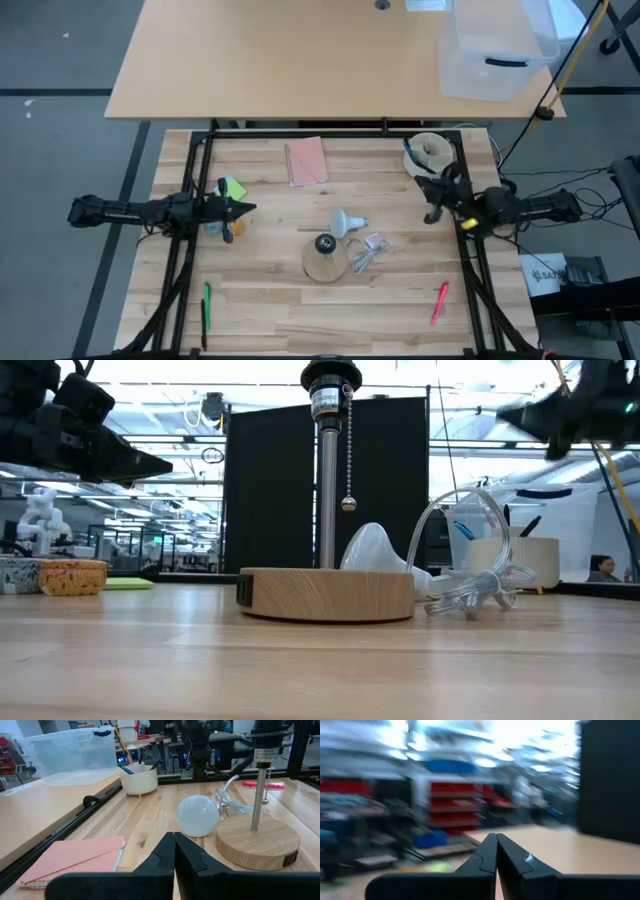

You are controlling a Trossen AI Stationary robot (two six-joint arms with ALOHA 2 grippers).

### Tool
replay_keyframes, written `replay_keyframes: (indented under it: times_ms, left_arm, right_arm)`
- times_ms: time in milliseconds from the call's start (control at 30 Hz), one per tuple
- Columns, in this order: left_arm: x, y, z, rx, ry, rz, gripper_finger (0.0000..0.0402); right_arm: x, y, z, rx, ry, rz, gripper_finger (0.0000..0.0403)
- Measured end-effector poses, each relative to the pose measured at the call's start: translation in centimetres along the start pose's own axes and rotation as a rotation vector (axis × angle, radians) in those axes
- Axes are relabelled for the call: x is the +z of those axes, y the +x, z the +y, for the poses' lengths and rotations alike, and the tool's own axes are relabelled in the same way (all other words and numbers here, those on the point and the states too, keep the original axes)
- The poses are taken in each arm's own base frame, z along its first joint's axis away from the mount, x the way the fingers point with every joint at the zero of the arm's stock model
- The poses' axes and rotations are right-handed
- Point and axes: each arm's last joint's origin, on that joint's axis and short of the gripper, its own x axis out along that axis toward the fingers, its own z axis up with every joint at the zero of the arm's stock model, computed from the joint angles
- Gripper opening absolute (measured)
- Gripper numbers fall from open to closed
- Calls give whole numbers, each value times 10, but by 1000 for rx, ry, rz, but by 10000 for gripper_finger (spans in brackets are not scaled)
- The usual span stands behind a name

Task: Screw lightbulb
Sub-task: Insert the lightbulb into the lamp

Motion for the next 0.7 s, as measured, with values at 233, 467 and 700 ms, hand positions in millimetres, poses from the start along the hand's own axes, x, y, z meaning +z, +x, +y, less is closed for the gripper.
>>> replay_keyframes:
  times_ms: [233, 467, 700]
  left_arm:
    - [2, 0, 0, 5, 98, -17, 1]
    - [20, -2, 2, -6, -62, -204, 1]
    - [37, -8, 6, 37, -220, -394, 1]
  right_arm:
    - [43, 22, 7, 25, -21, 38, 0]
    - [60, 81, 32, 21, -144, 251, 0]
    - [37, 146, 45, -61, -202, 670, 0]
